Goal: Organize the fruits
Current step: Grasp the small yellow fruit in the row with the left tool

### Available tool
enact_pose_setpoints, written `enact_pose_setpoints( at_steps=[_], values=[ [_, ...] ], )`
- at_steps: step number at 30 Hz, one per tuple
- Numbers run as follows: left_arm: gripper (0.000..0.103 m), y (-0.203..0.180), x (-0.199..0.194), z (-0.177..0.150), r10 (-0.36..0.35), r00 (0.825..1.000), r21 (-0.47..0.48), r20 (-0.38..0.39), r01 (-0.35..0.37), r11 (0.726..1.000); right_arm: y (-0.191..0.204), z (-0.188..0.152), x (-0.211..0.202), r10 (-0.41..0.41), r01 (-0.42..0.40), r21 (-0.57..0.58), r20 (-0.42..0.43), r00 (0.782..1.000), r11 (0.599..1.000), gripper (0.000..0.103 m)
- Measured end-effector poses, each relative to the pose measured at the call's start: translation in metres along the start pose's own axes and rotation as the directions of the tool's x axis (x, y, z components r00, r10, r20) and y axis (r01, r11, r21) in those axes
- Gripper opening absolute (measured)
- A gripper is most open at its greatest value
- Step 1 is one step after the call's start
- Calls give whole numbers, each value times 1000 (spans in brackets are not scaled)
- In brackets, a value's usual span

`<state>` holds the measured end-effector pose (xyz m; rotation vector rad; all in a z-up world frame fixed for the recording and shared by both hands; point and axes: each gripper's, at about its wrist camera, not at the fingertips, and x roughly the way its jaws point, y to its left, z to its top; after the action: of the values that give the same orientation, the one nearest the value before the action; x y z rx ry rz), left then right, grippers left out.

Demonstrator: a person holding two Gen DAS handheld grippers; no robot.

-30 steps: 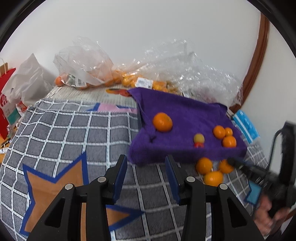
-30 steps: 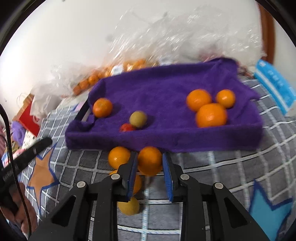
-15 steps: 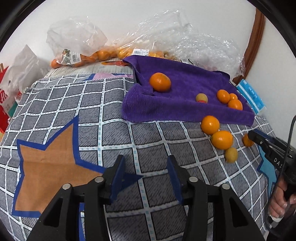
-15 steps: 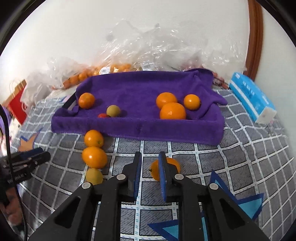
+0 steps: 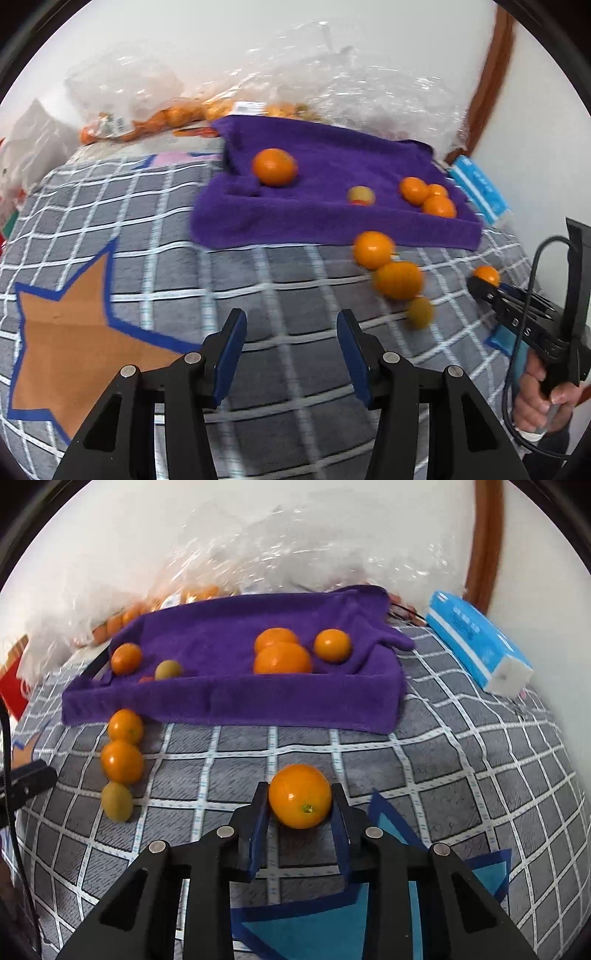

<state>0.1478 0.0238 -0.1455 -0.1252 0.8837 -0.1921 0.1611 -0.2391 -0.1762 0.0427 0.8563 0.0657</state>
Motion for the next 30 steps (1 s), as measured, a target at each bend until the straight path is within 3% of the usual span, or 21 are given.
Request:
enact_pose_setpoints(
  at_steps=[6,10,13,14,15,16,20,25,30],
  values=[
    [48,-46,11,0,-107,994,66,-37,109,992,-18,-3,-16,-6,4,40,55,998,999,31],
    [48,-67,28,-2,-105,991,88,-84,113,990,-29,-6,-15,21,-25,77,46,999,997,31],
    [45,-77,33,-1,-109,992,81,-68,115,990,-38,-7,-14,70,-74,109,41,997,991,31],
    [39,-79,35,0,-108,991,75,-72,114,991,-40,-8,-15,77,-82,118,47,996,990,31],
    [23,-81,36,1,-103,993,74,-64,108,991,-41,-8,-15,79,-84,124,49,996,989,31],
    [23,-82,38,1,-98,993,81,-66,103,991,-40,-8,-14,79,-84,125,46,996,989,31],
    [24,-73,32,0,-58,996,91,-64,64,994,-36,-8,-14,59,-64,113,48,997,992,31],
    [24,-30,19,2,92,995,49,-47,-90,995,-36,-8,-14,66,-71,107,47,997,992,31],
    [25,-5,16,-2,49,999,29,-19,-49,998,-35,-7,-13,62,-66,109,41,997,992,31]
  ],
)
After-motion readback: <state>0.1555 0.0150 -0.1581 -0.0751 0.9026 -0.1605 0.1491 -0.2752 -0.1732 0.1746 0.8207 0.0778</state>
